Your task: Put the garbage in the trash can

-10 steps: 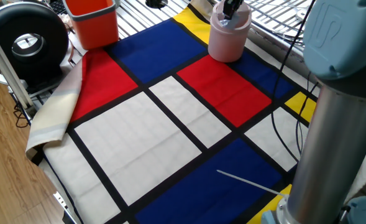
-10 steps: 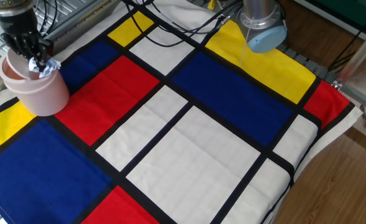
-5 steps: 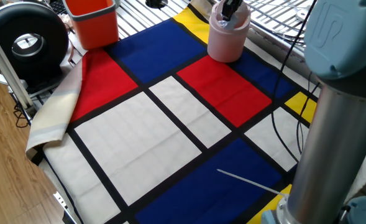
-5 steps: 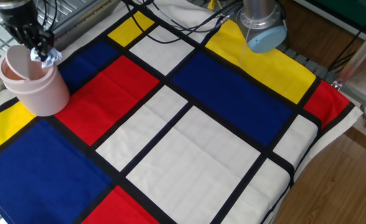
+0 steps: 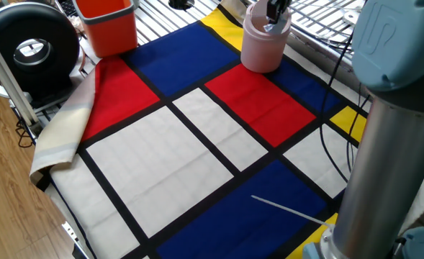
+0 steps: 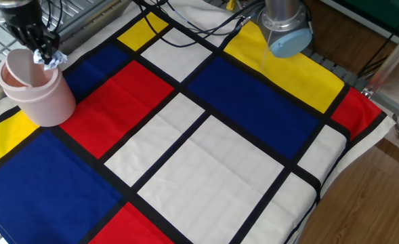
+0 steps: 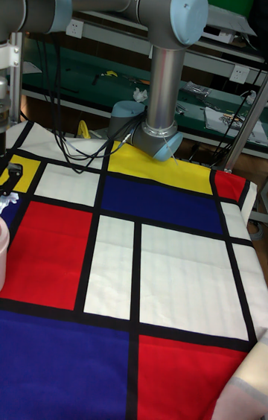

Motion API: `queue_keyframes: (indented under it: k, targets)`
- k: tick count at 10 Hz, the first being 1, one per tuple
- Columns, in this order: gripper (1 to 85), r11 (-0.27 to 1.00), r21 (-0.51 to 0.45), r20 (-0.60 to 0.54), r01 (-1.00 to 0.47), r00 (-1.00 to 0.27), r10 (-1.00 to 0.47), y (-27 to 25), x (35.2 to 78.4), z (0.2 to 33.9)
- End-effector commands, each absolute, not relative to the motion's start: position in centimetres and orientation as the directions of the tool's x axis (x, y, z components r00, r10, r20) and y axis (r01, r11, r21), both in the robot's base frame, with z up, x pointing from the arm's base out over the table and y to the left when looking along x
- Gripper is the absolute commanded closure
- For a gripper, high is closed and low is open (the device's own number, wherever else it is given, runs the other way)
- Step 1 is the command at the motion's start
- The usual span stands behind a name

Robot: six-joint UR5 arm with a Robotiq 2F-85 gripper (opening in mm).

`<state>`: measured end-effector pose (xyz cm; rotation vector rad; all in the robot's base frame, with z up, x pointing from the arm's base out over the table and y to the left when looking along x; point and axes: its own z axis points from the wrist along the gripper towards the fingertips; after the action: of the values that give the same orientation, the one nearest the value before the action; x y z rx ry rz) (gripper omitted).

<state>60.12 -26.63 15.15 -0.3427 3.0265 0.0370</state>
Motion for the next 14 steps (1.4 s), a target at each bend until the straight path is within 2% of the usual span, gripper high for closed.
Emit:
queue_keyframes:
  k: [1,6,14]
  targets:
    - [84.7,0.974,0.003,-0.104,-0.227,-0.969,-0.225,-26.6,61.0,15.2]
    - [84.7,0.968,-0.032,-0.108,-0.248,-0.962,-0.25,-26.6,62.6,15.8]
    - [84.7,0.966,0.013,-0.142,-0.259,-0.957,-0.254,-23.5,65.4,17.0]
